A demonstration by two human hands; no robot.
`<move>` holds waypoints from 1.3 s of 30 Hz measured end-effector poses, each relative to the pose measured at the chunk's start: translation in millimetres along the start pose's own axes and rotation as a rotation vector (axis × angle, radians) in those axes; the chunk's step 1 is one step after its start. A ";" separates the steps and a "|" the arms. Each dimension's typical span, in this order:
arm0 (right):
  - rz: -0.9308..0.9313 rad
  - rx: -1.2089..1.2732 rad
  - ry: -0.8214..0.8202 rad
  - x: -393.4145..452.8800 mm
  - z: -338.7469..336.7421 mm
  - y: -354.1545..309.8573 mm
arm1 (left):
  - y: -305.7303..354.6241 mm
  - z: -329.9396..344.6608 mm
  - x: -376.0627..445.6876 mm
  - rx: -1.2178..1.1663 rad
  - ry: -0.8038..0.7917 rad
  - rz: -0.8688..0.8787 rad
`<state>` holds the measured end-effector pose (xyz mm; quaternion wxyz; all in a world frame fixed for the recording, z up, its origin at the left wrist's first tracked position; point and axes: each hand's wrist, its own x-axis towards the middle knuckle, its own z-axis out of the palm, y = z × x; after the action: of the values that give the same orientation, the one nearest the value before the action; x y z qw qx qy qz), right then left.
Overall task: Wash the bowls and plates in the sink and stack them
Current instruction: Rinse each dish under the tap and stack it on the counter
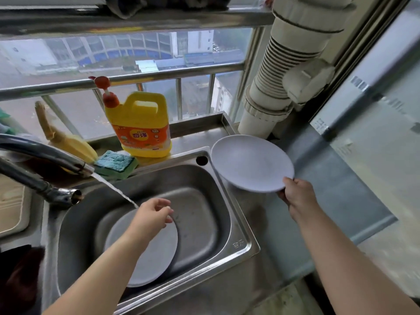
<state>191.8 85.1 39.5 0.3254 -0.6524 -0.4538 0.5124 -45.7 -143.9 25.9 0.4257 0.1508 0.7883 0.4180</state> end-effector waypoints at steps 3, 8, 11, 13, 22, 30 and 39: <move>0.042 -0.003 -0.010 5.8 3.4 9.9 | -5.0 -0.9 -2.8 -0.006 0.001 -0.022; 0.051 -0.016 -0.018 4.6 1.8 17.0 | -16.3 -5.6 -5.4 -0.028 0.035 -0.078; 0.053 -0.044 -0.027 6.3 0.8 19.4 | -22.6 -6.1 -4.7 -0.030 0.047 -0.107; 0.075 -0.040 -0.048 6.3 1.5 20.2 | -25.1 -5.8 -3.3 -0.029 0.055 -0.126; 0.021 -0.089 0.092 -17.6 6.0 32.5 | -33.9 -4.1 0.6 -0.047 0.083 -0.156; -0.292 -0.439 -0.233 -122.4 61.5 43.9 | -64.5 -26.7 -6.9 -0.093 0.162 -0.233; -0.121 -1.081 -0.899 -105.8 194.8 123.6 | -107.7 -64.9 -21.5 -0.227 0.334 -0.333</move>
<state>29.4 -67.2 -82.2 -0.2353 -0.4214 -0.7707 0.4161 -71.9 -256.3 -28.5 0.3669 -0.1005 0.8096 0.4470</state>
